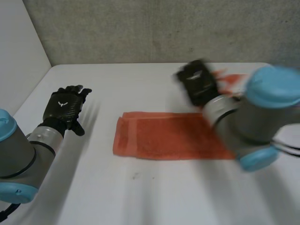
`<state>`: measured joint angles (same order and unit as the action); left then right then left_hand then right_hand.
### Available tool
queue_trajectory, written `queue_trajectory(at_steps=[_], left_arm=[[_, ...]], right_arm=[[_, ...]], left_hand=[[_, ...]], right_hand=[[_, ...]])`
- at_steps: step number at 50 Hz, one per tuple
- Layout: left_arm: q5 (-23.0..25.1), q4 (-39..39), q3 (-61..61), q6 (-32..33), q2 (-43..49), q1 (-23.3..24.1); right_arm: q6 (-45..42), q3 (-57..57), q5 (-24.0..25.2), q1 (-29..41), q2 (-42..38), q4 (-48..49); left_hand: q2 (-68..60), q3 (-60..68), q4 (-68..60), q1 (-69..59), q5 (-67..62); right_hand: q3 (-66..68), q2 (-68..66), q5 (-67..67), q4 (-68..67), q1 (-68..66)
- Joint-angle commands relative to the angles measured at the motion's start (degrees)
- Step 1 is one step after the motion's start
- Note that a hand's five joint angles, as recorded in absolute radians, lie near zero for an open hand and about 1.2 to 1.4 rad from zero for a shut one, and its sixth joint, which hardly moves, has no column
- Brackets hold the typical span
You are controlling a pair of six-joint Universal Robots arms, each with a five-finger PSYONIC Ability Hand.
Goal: Fold the laundry
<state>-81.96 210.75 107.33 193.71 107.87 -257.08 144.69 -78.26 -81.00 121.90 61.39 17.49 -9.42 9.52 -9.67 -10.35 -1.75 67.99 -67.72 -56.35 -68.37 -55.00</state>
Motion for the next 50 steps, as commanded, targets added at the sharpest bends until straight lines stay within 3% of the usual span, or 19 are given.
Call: queue_trajectory(at_steps=[1, 3, 4, 5, 7, 9, 17, 24, 30, 32, 34, 35, 36, 37, 38, 39, 46, 48, 50], left_arm=[[0.0, -0.1, 0.2, 0.0, 0.0, 0.3], [0.0, -0.2, 0.2, 0.0, 0.0, 0.6], [0.0, -0.2, 0.2, 0.0, 0.0, 1.1], [0.0, -0.2, 0.2, 0.0, 0.0, 1.8], [0.1, -0.2, 0.2, 0.1, 0.0, 2.4], [0.1, -0.2, -0.1, 0.1, 0.0, 3.2], [0.1, 0.3, -3.9, -0.1, 0.0, 8.9], [0.6, 0.6, -9.6, -2.1, 2.7, 17.7], [0.1, 0.5, -13.6, -2.5, 8.0, 21.6], [0.0, 0.0, -15.2, -2.5, 9.9, 22.4], [-0.1, 0.0, -15.2, -2.5, 10.1, 22.4], [-0.2, -0.1, -15.1, -2.5, 10.1, 22.4], [-0.2, -0.1, -15.0, -2.5, 10.1, 22.4], [-0.5, -0.2, -14.8, -2.6, 9.8, 22.3], [-0.5, -0.2, -14.8, -2.6, 9.8, 22.3], [-1.1, -0.2, -14.1, -2.6, 9.2, 22.1], [-5.0, -0.4, -8.6, -2.7, 3.1, 17.9], [-5.7, -0.4, -7.7, -2.9, 2.3, 16.6], [-6.1, -0.5, -6.9, -2.9, 1.5, 15.7]], right_arm=[[-1.1, 0.5, 6.4, 11.6, -10.1, 0.6], [-1.5, 0.7, 6.3, 12.3, -11.7, -0.7], [-1.9, 1.1, 6.3, 12.4, -12.4, -2.2], [-1.9, 1.1, 6.3, 12.4, -12.4, -2.2], [-1.8, 1.4, 5.1, 12.2, -11.6, -4.0], [-1.1, 1.3, 4.0, 12.2, -10.1, -4.2], [9.4, -2.8, -2.9, 3.1, -0.9, -5.1], [14.3, -12.2, -3.7, -2.8, 3.5, -8.0], [13.6, -21.0, -3.5, -11.6, 4.1, -7.7], [13.0, -22.4, -3.2, -12.9, 4.1, -7.1], [10.7, -23.4, -3.2, -13.9, 2.9, -5.5], [10.7, -23.4, -3.2, -13.9, 2.9, -5.5], [9.3, -23.3, -3.3, -14.1, 1.8, -4.8], [9.3, -23.3, -3.3, -14.1, 1.8, -4.8], [7.9, -22.6, -3.7, -14.2, 1.1, -4.3], [6.7, -22.1, -3.7, -14.3, 1.2, -3.8], [3.7, -16.1, -4.2, -11.8, 3.2, 0.7], [3.6, -13.4, -4.5, -8.6, 3.7, 0.9], [3.6, -7.0, -4.3, 0.4, 2.2, 0.2]], left_hand=[[-0.6, 0.5, -0.3, 0.4, 1.7], [-0.6, 0.5, -0.3, 0.4, 1.7], [-0.6, 0.5, -0.3, 0.4, 1.7], [-0.6, 0.5, -0.3, 0.4, 1.7], [-0.6, 0.5, -0.3, 0.4, 1.7], [-0.6, 0.5, -0.3, 0.4, 1.7], [-0.6, 0.5, -0.3, 0.4, 1.7], [-0.6, 0.5, -0.3, 0.4, 1.7], [-0.6, 0.5, -0.3, 0.4, 1.7], [-0.6, 0.5, -0.3, 0.4, 1.7], [-0.6, 0.5, -0.3, 0.4, 1.7], [-0.6, 0.5, -0.3, 0.4, 1.7], [-0.6, 0.5, -0.3, 0.4, 1.7], [-0.6, 0.5, -0.3, 0.4, 1.7], [-0.6, 0.5, -0.3, 0.4, 1.7], [-0.6, 0.5, -0.3, 0.4, 1.7], [-0.6, 0.5, -0.3, 0.4, 1.7], [-0.6, 0.5, -0.3, 0.4, 1.7], [-0.6, 0.5, -0.3, 0.4, 1.7]], right_hand=[[12.0, -12.3, -13.6, -11.6, -25.0], [12.0, -12.3, -13.6, -11.6, -25.0], [-4.6, 4.3, 2.9, 5.0, -8.4], [-4.8, 4.5, 3.1, 5.1, -8.2], [-53.3, 53.1, 51.7, 53.7, 40.3], [-58.0, 57.7, 56.4, 58.4, 45.0], [-58.0, 57.7, 56.4, 58.4, 45.0], [-58.0, 57.7, 56.4, 58.4, 45.0], [-58.0, 57.7, 56.4, 58.4, 45.0], [-51.7, 51.4, 50.0, 52.1, 38.7], [-27.3, 27.0, 25.6, 27.6, 14.3], [-27.1, 26.9, 25.5, 27.5, 14.1], [-11.1, 10.9, 9.5, 11.5, -1.9], [-11.0, 10.7, 9.3, 11.4, -2.0], [7.5, -7.8, -9.1, -7.1, -20.5], [12.0, -12.2, -13.6, -11.6, -25.0], [12.0, -12.3, -13.6, -11.6, -25.0], [12.0, -12.3, -13.6, -11.6, -25.0], [12.0, -12.3, -13.6, -11.6, -25.0]])
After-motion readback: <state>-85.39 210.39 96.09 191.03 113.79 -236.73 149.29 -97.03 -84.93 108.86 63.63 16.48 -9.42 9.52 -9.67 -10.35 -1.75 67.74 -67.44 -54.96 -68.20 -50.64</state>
